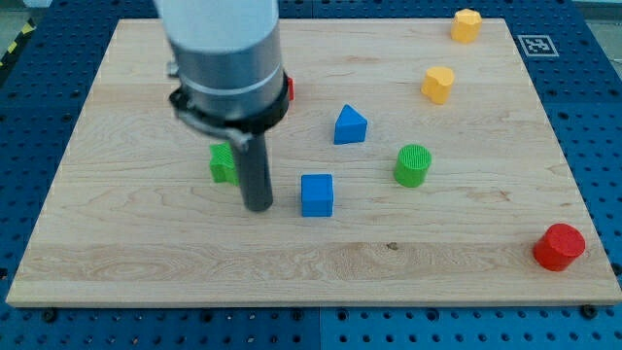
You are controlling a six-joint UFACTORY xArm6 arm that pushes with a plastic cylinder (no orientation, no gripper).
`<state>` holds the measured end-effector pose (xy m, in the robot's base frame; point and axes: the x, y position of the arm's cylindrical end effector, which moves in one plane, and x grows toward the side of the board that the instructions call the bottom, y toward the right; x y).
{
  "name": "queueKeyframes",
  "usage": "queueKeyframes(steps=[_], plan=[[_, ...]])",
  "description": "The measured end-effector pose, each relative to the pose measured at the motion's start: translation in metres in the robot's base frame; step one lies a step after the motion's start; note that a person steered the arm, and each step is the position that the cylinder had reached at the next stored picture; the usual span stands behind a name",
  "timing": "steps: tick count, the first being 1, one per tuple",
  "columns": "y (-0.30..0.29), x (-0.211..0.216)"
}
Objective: Push the blue cube diagonal to the red circle
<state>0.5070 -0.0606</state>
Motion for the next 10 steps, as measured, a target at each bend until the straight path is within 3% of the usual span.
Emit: queueKeyframes(steps=[5,8,10], plan=[[0.081,0.032],[0.110,0.010],[0.176,0.012]])
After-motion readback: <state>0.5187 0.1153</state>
